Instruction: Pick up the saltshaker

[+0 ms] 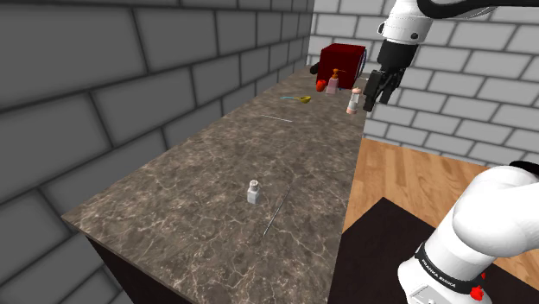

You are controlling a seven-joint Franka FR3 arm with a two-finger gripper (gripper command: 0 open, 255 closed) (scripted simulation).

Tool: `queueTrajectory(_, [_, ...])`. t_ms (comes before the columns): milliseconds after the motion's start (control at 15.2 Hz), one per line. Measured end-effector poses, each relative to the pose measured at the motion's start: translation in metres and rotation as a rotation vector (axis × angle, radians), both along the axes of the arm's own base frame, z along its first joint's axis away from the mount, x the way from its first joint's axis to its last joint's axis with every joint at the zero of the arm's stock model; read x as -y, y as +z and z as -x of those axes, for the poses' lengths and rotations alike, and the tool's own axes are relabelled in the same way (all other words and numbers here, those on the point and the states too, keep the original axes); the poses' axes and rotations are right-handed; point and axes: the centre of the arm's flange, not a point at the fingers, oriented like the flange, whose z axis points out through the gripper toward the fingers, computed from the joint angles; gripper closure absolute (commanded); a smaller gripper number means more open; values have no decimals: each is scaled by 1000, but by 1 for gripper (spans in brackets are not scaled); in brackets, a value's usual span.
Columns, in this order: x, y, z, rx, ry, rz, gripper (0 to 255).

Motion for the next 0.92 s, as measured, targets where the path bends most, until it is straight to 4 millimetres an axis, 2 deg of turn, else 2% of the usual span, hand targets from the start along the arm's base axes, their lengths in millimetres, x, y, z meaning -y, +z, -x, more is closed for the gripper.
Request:
queueTrajectory(198, [-8, -9, -11, -3, 6, 0, 0])
queueTrajectory(924, [-76, -103, -94, -27, 57, -2, 0])
